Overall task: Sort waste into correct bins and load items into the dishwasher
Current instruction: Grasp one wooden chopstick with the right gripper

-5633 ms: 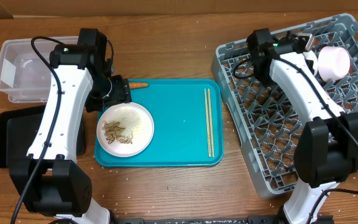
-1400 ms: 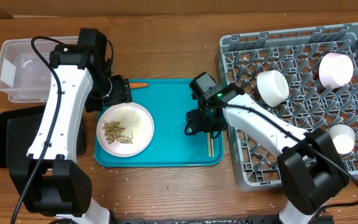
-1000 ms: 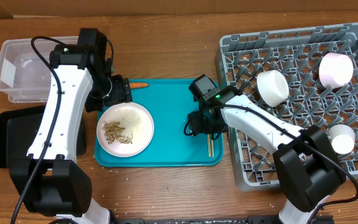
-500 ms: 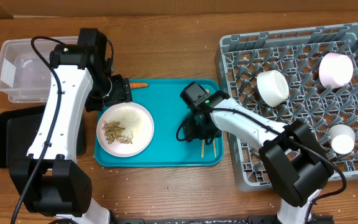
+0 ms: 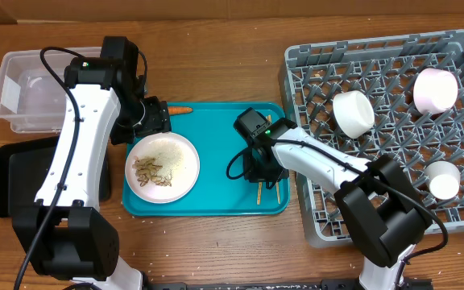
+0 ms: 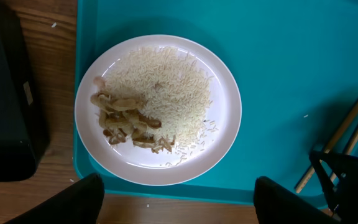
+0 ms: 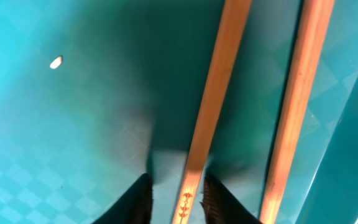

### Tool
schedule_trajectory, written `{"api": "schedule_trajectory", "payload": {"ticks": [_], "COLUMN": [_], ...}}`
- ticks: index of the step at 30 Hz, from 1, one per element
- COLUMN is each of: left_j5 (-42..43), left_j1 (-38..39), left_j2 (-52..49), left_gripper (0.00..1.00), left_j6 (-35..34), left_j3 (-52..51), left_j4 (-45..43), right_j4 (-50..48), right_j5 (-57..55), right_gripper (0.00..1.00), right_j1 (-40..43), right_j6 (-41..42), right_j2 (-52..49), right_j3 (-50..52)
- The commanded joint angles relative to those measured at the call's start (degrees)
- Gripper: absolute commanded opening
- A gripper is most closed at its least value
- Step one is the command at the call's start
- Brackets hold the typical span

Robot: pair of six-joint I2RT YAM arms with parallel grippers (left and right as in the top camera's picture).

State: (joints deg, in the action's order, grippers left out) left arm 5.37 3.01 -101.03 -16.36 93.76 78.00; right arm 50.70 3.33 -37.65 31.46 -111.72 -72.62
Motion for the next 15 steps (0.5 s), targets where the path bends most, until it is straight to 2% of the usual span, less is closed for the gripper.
{"api": "schedule_trajectory", "payload": {"ticks": [1, 3, 8, 10, 15], "left_j5": [0.48, 0.48, 0.48, 0.48, 0.48], "left_j1": [0.42, 0.39, 0.39, 0.39, 0.39], "left_j2": [1.4, 1.4, 1.4, 1.4, 1.4], "left_gripper": [0.79, 0.79, 0.79, 0.79, 0.81], "left_j6": [-0.35, -0.35, -0.35, -0.35, -0.37], "left_j3": [0.85, 0.85, 0.85, 0.85, 0.85], "left_j4": [-0.07, -0.07, -0.07, -0.09, -0.07], "right_j4": [0.11, 0.2, 0.15, 0.28, 2.43], "right_j5": [-0.72, -0.72, -0.72, -0.72, -0.74], "right_gripper": [0.22, 0.15, 0.1, 0.04, 0.04], "right_j1": [-0.28, -0.28, -0.28, -0.28, -0.24], "right_j6": [2.05, 2.05, 2.03, 2.01, 1.66], "right_j2": [-0.5, -0.5, -0.5, -0.5, -0.31], "right_j3": [0.26, 0.26, 0.26, 0.26, -1.03]}}
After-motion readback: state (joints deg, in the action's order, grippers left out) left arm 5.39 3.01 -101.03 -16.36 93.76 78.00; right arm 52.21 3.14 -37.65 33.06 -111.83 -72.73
